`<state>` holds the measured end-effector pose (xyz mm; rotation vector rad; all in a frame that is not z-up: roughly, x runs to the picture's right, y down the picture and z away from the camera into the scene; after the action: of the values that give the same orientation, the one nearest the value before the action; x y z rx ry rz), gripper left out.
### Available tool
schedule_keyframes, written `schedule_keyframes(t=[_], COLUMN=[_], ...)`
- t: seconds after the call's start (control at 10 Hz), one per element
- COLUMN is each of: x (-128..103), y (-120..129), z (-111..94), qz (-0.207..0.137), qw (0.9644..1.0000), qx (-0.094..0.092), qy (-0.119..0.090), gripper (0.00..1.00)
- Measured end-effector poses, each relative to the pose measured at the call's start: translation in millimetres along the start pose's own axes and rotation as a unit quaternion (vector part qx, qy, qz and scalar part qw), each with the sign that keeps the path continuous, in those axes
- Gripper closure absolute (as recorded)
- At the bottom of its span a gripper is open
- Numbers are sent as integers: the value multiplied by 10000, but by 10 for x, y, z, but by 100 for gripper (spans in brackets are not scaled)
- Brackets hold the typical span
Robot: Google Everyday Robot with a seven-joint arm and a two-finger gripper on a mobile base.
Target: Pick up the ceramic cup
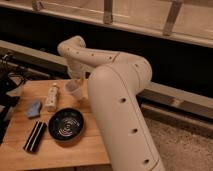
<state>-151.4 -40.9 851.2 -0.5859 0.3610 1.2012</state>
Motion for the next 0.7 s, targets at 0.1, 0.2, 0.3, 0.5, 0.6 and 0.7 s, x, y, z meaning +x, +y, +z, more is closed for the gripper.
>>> schedule_keyframes(t=[0.1,0.2,0.3,0.5,0.6,0.7], x=[-44,-54,-59,-88,-86,-87], y=[-34,-7,21,33,20,31], z=[-129,-198,-279,-400,-413,-436], qz=[-67,-95,-126,-172,-171,-180], qw=[10000,9999,9998,9996,9996,9996], qx=[-10,-40,-61,-99,-95,-96], qy=[-70,-111,-141,-196,-197,-205], gripper=[99,99,99,99,99,99])
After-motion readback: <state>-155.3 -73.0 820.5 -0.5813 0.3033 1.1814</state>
